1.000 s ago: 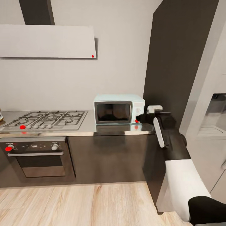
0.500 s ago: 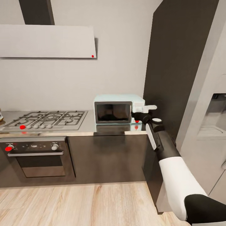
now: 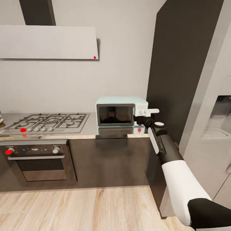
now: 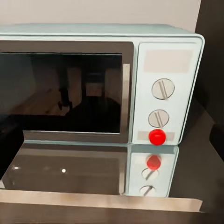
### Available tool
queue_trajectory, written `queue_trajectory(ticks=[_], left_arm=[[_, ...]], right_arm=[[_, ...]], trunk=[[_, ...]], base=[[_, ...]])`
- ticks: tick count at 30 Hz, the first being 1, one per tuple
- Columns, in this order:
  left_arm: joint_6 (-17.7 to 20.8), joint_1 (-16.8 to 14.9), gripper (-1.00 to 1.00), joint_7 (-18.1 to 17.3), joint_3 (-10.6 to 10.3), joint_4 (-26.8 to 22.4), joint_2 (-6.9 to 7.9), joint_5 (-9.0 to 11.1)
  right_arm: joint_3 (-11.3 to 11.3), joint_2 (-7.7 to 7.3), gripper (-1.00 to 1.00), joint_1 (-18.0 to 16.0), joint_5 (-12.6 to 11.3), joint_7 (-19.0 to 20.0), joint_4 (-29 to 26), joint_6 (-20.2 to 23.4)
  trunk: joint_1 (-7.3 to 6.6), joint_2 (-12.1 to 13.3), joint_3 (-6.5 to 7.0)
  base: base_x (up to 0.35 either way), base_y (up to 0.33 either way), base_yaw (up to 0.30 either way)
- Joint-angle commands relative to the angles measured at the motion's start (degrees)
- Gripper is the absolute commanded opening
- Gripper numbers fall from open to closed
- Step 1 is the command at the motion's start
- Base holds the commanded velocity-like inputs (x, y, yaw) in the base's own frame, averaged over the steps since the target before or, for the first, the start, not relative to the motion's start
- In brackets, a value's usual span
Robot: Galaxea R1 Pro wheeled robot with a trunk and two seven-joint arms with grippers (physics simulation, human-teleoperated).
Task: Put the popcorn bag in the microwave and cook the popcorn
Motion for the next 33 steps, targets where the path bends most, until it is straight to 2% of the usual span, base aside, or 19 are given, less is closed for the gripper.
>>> queue_trajectory(ticks=[1,6,14,26,30,33], left_arm=[[-0.1,0.0,1.00,0.0,0.3,-0.1,-0.02,0.1],[0.0,0.0,1.00,0.0,0.3,-0.1,-0.02,0.1],[0.0,0.0,1.00,0.0,0.3,-0.1,0.07,0.1],[0.0,0.0,1.00,0.0,0.3,-0.2,0.00,0.1],[0.1,0.0,1.00,0.0,0.2,-0.2,0.02,0.0],[0.1,0.0,1.00,0.0,0.2,-0.2,-0.01,-0.1]], right_arm=[[0.0,0.01,1.00,0.0,0.2,0.0,0.0,0.2],[0.1,-0.06,1.00,0.0,0.4,-0.3,0.6,0.1],[0.2,-0.13,1.00,0.0,1.5,0.2,2.1,-0.8],[0.2,-0.42,1.00,0.0,1.6,-0.4,3.4,-2.0],[0.2,-0.35,1.00,0.0,1.7,-1.0,4.4,-2.2],[0.2,-0.51,1.00,0.0,1.6,-1.1,6.9,-6.1]], trunk=[[0.00,0.0,-0.05],[0.00,0.0,-0.05],[0.00,0.0,-0.05],[0.00,0.0,-0.05],[0.00,0.0,-0.05],[0.00,0.0,-0.05]], base=[[0.000,0.000,0.000],[0.014,0.036,0.000],[0.109,0.240,0.000],[0.009,0.014,0.000],[0.233,0.000,0.000],[0.070,0.000,0.000]])
